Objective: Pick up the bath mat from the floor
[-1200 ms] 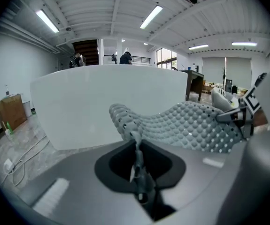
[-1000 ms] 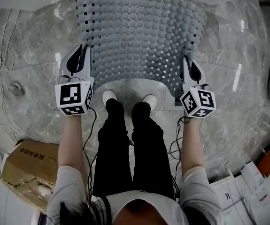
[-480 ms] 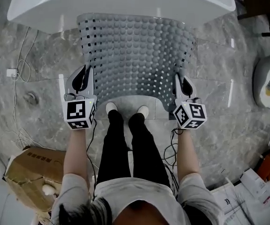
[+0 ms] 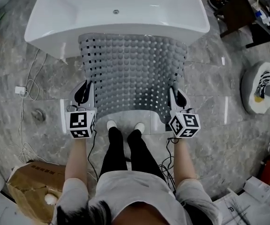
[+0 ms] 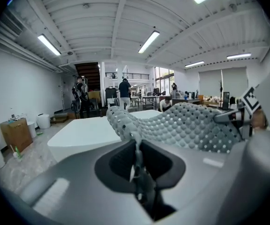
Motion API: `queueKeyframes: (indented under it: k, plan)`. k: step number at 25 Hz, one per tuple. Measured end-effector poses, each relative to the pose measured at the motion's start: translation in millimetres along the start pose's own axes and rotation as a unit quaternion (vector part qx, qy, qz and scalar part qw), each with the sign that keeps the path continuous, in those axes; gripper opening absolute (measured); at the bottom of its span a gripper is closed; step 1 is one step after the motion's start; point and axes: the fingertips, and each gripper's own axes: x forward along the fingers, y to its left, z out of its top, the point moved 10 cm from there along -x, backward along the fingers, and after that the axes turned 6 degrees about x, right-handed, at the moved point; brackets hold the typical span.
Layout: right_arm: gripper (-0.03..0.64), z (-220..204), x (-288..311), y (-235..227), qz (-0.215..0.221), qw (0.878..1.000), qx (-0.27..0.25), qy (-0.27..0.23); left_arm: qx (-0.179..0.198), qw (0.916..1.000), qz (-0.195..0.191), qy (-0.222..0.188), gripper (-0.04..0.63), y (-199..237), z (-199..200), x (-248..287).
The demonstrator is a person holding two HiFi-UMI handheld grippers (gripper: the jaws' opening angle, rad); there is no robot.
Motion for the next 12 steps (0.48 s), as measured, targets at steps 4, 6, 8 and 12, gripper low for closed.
queueKeyframes:
  k: [4, 6, 8, 12]
  plan:
    - [0.037, 33, -22, 13, 0.004, 1.0, -0.009, -0.019, 0.008, 0.9997, 0.001, -0.021, 0.038, 4, 35, -22]
    - [0.037, 50, -32, 18, 0.005, 0.999, -0.015, -0.03, 0.012, 0.9994, 0.002, -0.032, 0.038, 5, 52, -32]
    - [0.037, 67, -40, 23, 0.006, 0.999, -0.02, -0.044, 0.014, 0.9989, 0.004, -0.045, 0.038, 7, 68, -39]
    - [0.037, 96, -56, 32, 0.005, 0.997, -0.027, -0.07, 0.019, 0.9973, 0.009, -0.07, 0.038, 12, 95, -54]
